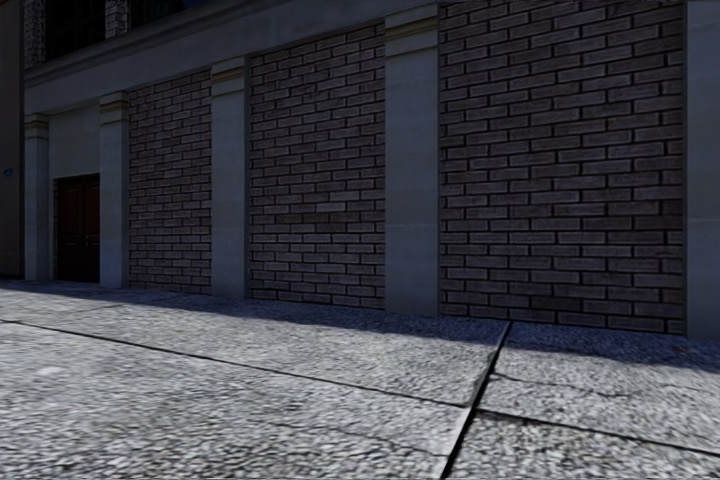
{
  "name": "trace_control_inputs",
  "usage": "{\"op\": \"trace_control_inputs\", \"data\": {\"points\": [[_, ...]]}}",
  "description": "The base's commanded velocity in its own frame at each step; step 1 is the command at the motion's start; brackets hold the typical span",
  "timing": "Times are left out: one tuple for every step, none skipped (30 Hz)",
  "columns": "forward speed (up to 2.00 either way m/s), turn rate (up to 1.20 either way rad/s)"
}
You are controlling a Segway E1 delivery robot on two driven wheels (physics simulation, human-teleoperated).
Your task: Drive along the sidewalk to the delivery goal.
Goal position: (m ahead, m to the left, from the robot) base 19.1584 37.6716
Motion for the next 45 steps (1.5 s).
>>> {"op": "trace_control_inputs", "data": {"points": [[1.24,0.6],[1.24,0.6],[1.24,0.6],[1.24,0.6],[1.24,0.6],[1.24,0.6],[1.24,0.6],[1.24,0.6],[1.24,0.6],[1.24,0.6],[1.24,0.6],[1.24,0.6],[1.24,0.6],[1.25,0.6],[1.25,0.6],[1.25,0.6],[1.26,0.6],[1.27,0.6],[1.27,0.6],[1.27,0.6],[1.28,0.6],[1.28,0.6],[1.28,0.6],[1.28,0.6],[1.28,0.6],[1.28,0.6],[1.28,0.6],[1.28,0.6],[1.28,0.6],[1.28,0.6],[1.28,0.6],[1.28,0.6],[1.28,0.6],[1.28,0.6],[1.29,0.6],[1.29,0.6],[1.3,0.6],[1.3,0.6],[1.3,0.6],[1.31,0.6],[1.35,0.6],[1.49,0.6],[1.67,0.6],[1.67,0.6],[1.77,0.6]]}}
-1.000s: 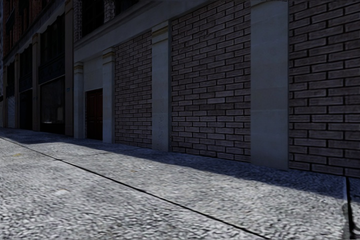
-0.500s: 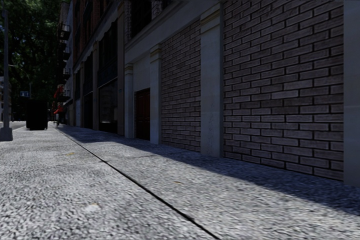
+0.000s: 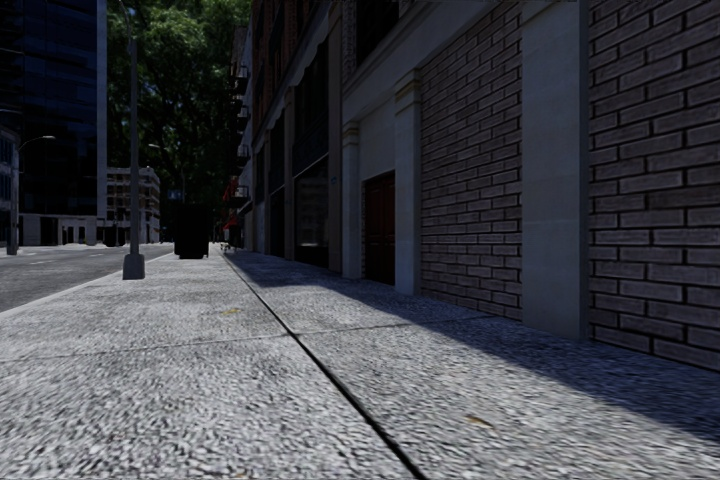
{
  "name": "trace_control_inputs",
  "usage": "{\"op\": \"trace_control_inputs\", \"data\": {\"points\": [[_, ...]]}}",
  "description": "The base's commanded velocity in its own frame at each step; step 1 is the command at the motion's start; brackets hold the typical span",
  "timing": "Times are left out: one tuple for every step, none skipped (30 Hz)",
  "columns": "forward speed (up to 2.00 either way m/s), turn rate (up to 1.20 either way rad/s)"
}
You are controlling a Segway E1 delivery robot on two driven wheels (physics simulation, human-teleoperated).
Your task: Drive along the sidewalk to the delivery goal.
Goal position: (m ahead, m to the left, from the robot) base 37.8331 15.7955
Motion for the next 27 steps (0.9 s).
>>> {"op": "trace_control_inputs", "data": {"points": [[1.83,0.6],[1.84,0.6],[1.84,0.6],[1.84,0.6],[1.84,0.6],[1.88,0.6],[2.0,0.6],[2.0,0.6],[2.0,0.6],[2.0,0.6],[2.0,0.6],[2.0,0.6],[2.0,0.6],[2.0,0.59],[2.0,0.59],[2.0,0.59],[2.0,0.59],[2.0,0.59],[2.0,0.59],[2.0,0.48],[2.0,0.0],[2.0,0.0],[2.0,0.0],[2.0,0.0],[2.0,0.0],[2.0,0.0],[2.0,0.0]]}}
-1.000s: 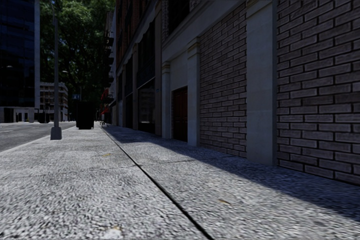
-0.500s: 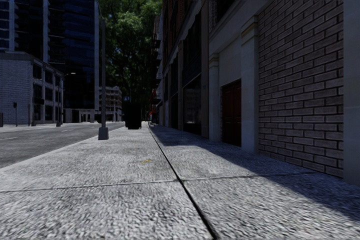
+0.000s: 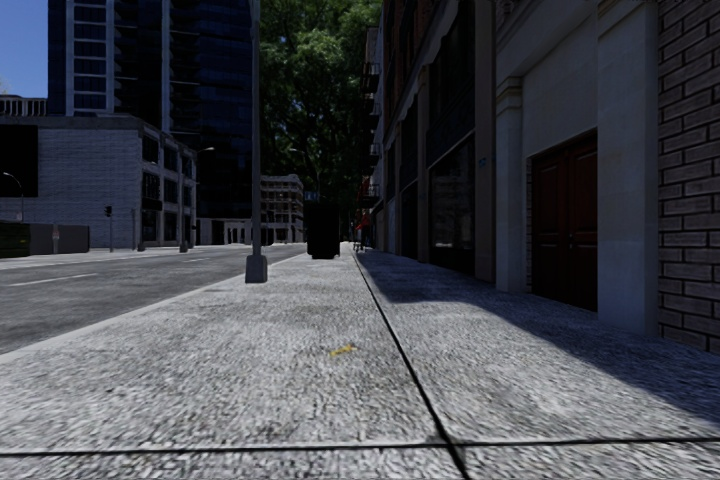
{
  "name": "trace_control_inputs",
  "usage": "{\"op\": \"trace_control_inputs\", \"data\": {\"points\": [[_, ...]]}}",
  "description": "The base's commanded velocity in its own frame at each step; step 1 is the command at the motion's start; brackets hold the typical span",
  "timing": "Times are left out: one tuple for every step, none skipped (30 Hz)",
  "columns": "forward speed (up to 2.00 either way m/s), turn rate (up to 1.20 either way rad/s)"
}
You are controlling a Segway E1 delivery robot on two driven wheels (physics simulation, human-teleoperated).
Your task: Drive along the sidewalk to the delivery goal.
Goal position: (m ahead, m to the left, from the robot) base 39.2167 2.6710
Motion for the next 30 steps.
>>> {"op": "trace_control_inputs", "data": {"points": [[2.0,0.0],[2.0,0.0],[2.0,0.0],[2.0,0.0],[2.0,0.0],[2.0,0.0],[2.0,0.0],[2.0,0.0],[2.0,0.0],[2.0,0.0],[2.0,0.0],[2.0,0.0],[2.0,0.0],[2.0,0.0],[2.0,0.0],[2.0,0.0],[2.0,0.0],[2.0,0.0],[2.0,0.0],[2.0,0.0],[2.0,0.0],[2.0,0.0],[2.0,0.0],[2.0,0.0],[2.0,0.0],[2.0,0.0],[2.0,0.0],[2.0,0.0],[2.0,0.0],[2.0,0.0]]}}
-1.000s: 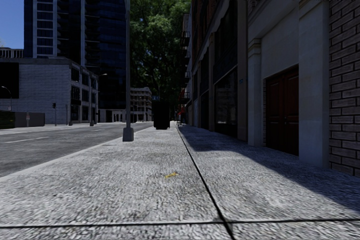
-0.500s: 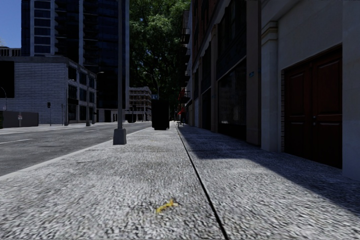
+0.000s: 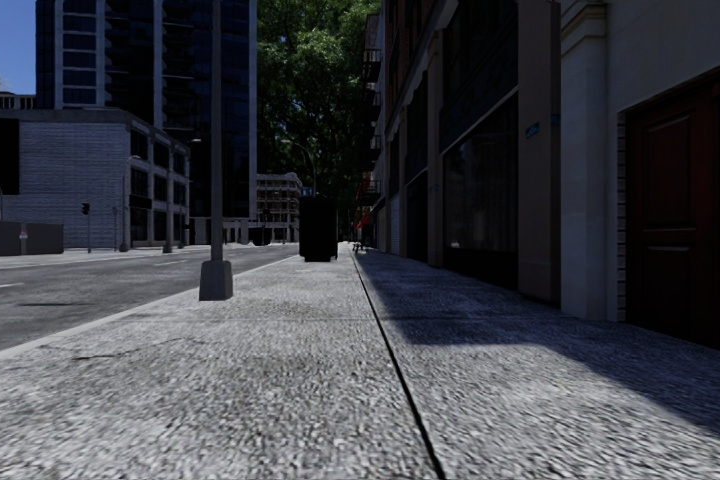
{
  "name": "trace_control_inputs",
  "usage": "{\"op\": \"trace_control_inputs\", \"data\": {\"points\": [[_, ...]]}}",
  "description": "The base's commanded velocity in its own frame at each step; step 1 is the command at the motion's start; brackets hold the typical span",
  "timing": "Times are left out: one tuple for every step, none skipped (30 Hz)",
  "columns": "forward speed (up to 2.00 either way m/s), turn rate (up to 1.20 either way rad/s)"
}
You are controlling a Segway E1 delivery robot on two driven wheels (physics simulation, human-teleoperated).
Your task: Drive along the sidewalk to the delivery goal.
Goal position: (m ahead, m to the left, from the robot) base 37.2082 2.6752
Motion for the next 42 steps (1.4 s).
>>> {"op": "trace_control_inputs", "data": {"points": [[2.0,0.0],[2.0,0.0],[2.0,0.0],[2.0,0.0],[2.0,0.0],[2.0,0.0],[2.0,0.0],[2.0,0.0],[2.0,0.0],[2.0,0.0],[2.0,0.0],[2.0,0.0],[2.0,0.0],[2.0,0.0],[2.0,0.0],[2.0,0.0],[2.0,0.0],[2.0,0.0],[2.0,0.0],[2.0,0.0],[2.0,0.0],[2.0,0.0],[2.0,0.0],[2.0,0.0],[2.0,0.0],[2.0,0.0],[2.0,0.0],[2.0,0.0],[2.0,0.0],[2.0,0.0],[2.0,0.0],[2.0,0.0],[2.0,0.0],[2.0,0.0],[2.0,0.0],[2.0,0.0],[2.0,0.0],[2.0,0.0],[2.0,0.0],[2.0,0.0],[2.0,0.0],[2.0,0.0]]}}
